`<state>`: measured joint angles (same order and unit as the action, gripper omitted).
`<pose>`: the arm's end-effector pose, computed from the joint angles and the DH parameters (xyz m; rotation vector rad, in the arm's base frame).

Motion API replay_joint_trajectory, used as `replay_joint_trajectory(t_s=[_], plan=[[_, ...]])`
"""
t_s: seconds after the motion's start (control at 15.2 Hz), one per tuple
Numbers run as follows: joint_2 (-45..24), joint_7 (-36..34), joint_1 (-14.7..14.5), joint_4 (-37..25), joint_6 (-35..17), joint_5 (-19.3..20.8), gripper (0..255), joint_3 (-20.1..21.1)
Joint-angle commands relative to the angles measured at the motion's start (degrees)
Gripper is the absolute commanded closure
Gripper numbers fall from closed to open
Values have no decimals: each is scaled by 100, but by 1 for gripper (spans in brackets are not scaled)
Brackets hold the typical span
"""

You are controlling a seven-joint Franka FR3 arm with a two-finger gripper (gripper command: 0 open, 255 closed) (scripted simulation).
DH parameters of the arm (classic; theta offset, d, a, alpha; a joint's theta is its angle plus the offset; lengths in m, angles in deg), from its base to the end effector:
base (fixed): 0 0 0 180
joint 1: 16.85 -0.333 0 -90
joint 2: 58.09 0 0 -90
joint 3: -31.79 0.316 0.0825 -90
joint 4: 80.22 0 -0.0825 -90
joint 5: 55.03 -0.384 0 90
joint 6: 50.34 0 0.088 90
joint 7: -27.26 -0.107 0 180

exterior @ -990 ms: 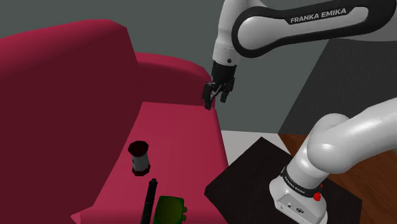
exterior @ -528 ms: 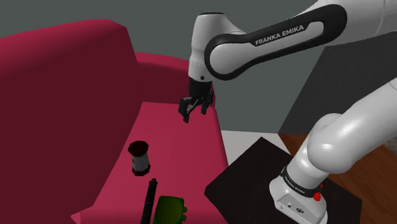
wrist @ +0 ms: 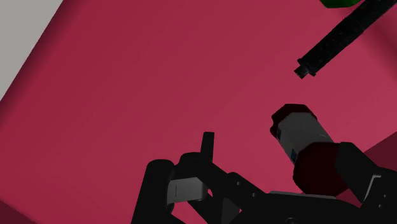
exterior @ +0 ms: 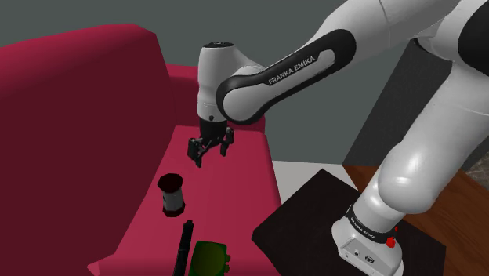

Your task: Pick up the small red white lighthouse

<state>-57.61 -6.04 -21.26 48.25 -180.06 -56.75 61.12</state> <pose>0.4356 0.2921 0.3735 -3.1093 0.0173 -0.0213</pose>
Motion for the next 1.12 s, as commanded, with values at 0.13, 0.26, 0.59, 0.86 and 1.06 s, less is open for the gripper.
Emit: replay_joint_trajectory(t_s=[0.13, 0.26, 0.59, 0.86, 1.06], plan=[[-979, -835, -221, -569, -288, 716, 0, 98], [-1473, -1195, -398, -932, -347, 1070, 0, 43], [-2656, -1887, -963, -1987, -344, 1760, 0, -236], [-2860, -1971, -1042, -2014, -507, 1876, 0, -319], [-3015, -2032, -1090, -1995, -670, 1972, 0, -385]])
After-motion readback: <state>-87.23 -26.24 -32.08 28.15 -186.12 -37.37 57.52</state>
